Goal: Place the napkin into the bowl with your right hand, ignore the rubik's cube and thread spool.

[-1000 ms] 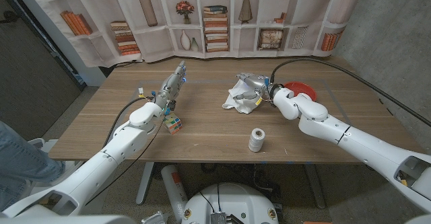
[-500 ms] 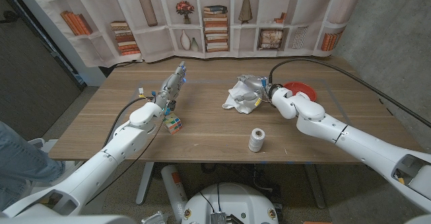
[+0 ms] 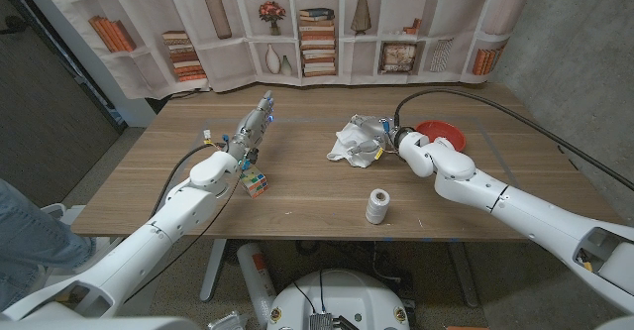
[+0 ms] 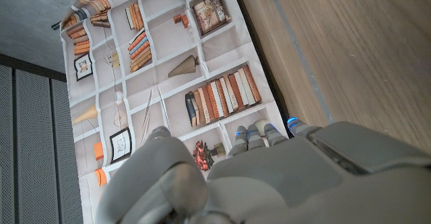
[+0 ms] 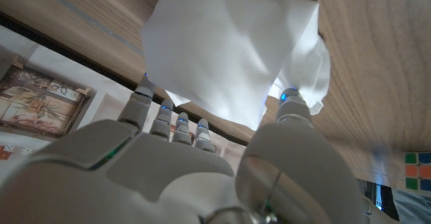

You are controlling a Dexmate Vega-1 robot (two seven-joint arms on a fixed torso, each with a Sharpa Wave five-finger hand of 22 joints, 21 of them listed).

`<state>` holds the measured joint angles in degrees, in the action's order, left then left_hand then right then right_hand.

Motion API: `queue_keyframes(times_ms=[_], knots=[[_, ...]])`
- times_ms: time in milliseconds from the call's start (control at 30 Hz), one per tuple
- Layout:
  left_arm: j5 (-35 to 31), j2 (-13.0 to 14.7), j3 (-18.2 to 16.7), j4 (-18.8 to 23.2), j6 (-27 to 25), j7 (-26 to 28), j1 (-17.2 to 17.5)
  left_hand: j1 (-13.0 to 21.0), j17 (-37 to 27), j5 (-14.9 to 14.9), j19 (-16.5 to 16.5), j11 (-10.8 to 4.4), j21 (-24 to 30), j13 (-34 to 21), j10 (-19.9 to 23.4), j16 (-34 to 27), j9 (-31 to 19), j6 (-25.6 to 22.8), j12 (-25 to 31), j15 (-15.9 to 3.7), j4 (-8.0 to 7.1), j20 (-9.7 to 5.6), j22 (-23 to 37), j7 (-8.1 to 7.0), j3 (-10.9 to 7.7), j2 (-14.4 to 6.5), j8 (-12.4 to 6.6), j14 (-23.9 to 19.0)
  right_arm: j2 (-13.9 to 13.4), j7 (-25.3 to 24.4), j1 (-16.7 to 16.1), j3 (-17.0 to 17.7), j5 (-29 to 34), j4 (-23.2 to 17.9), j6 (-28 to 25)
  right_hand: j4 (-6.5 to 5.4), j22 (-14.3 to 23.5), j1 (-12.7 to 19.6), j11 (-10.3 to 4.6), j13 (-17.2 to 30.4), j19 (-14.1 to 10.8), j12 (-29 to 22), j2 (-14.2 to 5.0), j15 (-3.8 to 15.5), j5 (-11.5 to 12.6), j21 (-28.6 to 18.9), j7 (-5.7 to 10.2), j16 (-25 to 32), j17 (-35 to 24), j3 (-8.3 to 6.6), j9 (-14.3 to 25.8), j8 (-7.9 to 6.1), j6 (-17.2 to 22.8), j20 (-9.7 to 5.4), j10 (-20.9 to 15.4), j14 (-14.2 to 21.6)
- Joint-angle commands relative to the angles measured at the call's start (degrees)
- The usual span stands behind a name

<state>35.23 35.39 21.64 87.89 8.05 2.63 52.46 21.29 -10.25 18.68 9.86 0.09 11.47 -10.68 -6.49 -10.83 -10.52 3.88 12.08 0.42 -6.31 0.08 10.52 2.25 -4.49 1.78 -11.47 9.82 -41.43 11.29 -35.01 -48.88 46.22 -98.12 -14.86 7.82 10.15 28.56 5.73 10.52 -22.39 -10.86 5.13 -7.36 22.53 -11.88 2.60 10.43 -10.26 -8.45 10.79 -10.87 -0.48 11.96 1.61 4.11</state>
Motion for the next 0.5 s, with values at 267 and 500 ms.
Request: queue_keyframes(times_ms=[267,500], knots=[[-0.31,0.26,0.16,0.66,-0.58,0.53,0.53,0.05,-0.16,0.15,7.91,0.00,0.21,-0.14,-0.24,0.04,-0.30,-0.38,-0.21,0.28,-0.19,0.41,0.19,-0.33,0.40,-0.48,-0.32,1.16,0.72,-0.50,-0.14,-0.72,-0.62,1.77,-0.59,0.53,-0.05,3.46,0.33,0.16,-5.68,-1.80,-0.73,0.26,0.61,-1.12,1.06,1.25,-0.05,-0.89,0.28,-1.39,3.74,-1.35,-3.87,4.43],[-0.36,0.02,0.32,0.39,-0.59,0.65,0.57,0.07,-0.16,0.15,7.94,0.05,0.22,-0.14,-0.30,0.06,-0.30,-0.46,-0.24,0.26,-0.18,0.54,0.19,-0.32,0.47,-0.52,-0.32,1.20,0.93,-1.21,-0.03,-0.90,-1.14,2.34,-0.30,0.77,-0.11,6.05,0.19,0.12,-10.03,-3.48,-0.95,2.10,0.33,-1.31,0.29,1.38,-0.06,-1.31,0.28,-2.59,9.09,-5.33,-9.62,8.18]])
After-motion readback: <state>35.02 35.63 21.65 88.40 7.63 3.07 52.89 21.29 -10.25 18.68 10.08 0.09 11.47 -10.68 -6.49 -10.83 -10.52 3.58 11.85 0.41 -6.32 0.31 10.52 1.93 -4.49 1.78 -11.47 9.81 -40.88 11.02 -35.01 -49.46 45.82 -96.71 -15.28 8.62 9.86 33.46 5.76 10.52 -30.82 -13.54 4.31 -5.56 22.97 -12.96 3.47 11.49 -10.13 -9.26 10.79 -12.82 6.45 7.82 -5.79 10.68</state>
